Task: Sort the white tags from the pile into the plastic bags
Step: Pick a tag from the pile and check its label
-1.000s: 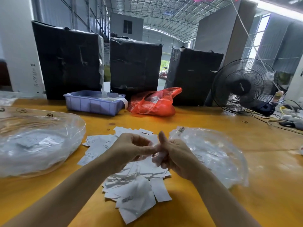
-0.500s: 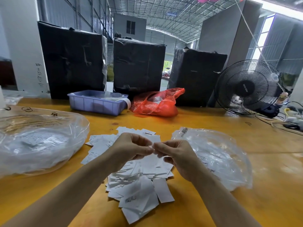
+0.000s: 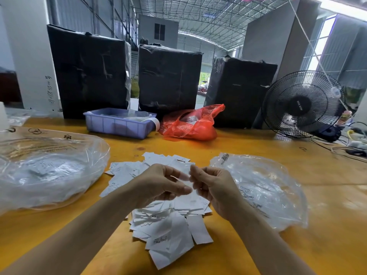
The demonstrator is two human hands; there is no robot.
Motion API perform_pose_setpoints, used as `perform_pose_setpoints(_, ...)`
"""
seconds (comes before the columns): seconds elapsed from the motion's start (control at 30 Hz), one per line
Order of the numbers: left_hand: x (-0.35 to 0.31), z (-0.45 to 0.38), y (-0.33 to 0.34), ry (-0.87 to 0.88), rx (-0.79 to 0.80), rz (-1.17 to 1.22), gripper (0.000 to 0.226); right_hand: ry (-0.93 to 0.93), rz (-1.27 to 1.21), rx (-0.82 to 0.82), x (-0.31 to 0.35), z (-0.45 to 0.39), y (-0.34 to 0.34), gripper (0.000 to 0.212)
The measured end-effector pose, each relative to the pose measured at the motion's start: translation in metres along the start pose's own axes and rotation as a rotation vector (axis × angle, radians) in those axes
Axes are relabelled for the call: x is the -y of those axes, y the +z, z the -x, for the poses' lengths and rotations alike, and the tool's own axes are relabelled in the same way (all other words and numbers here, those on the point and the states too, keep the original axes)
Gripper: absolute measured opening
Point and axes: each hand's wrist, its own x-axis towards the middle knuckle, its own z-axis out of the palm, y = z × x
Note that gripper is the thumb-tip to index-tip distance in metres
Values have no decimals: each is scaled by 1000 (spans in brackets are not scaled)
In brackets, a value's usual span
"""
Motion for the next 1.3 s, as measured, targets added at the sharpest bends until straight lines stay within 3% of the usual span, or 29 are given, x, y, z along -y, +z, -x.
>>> perform_pose_setpoints(0.1, 2, -3, -4, 13, -110, -26, 21, 15, -1, -23, 2, -1, -2, 12)
perform_pose_setpoints(0.23, 1, -8, -10, 53, -259, 211, 3, 69, 34, 35, 2, 1, -2, 4)
perform_pose_setpoints(0.37, 1, -10, -8, 92, -284, 413, 16, 102, 91, 174, -1, 2, 3, 10)
perform_pose_setpoints(0.5, 2, -10, -1, 138, -262, 434, 10, 59, 165, 273, -3, 3, 4, 8)
perform_pose_setpoints(0.63, 2, -10, 1, 168, -287, 352, 18, 3, 270, 284, -4, 3, 3, 5)
perform_pose_setpoints(0.7, 1, -9, -2, 173, -324, 296, 20, -115, 413, 122, -6, -1, -2, 3)
perform_pose_setpoints(0.8, 3, -11, -11, 160, -372, 222, 23, -307, 903, -94, -12, -9, -12, 10)
perform_pose_setpoints(0.9, 8, -13, -17, 142, -410, 121, 21, -283, 1153, 0, -19, -11, -15, 20)
perform_pose_setpoints(1.03, 13, -14, -18, 175, -424, 53, 21, -255, 1209, 190, -26, -13, -11, 62)
perform_pose_setpoints(1.1, 15, -14, -19, 196, -418, -2, 22, -286, 1239, 244, -29, -13, -9, 74)
perform_pose_setpoints(1.2, 17, -15, -18, 207, -417, -66, 23, -275, 1266, 323, -31, -12, -8, 67)
perform_pose_setpoints(1.3, 18, -17, -18, 204, -417, -112, 22, -264, 1218, 302, -28, -11, -10, 35)
